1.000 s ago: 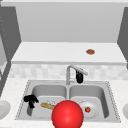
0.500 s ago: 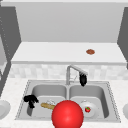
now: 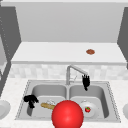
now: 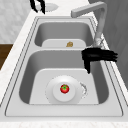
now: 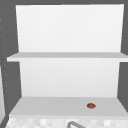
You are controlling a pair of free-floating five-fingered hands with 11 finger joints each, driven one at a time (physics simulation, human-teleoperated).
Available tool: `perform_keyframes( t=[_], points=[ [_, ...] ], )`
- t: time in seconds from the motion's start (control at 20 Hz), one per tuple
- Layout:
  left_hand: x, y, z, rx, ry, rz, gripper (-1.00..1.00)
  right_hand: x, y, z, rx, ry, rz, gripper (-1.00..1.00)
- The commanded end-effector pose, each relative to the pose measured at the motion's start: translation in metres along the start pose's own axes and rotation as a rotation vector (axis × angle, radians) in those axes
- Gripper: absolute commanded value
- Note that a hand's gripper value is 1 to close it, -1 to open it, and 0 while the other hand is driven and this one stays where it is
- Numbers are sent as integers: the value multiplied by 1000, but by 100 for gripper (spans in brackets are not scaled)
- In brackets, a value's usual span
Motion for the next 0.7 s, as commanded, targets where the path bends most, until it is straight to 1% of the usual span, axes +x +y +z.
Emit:
perform_keyframes(
  t=[0.0,0.35,0.65],
  points=[
    [0,0,0,0,0,0,0,-7,-1,8,125,7,-29,-100],
    [0,0,0,0,0,0,0,-17,-1,24,313,5,-37,-100],
    [0,0,0,0,0,0,0,-26,-1,34,437,-2,-44,-100]
  ],
)
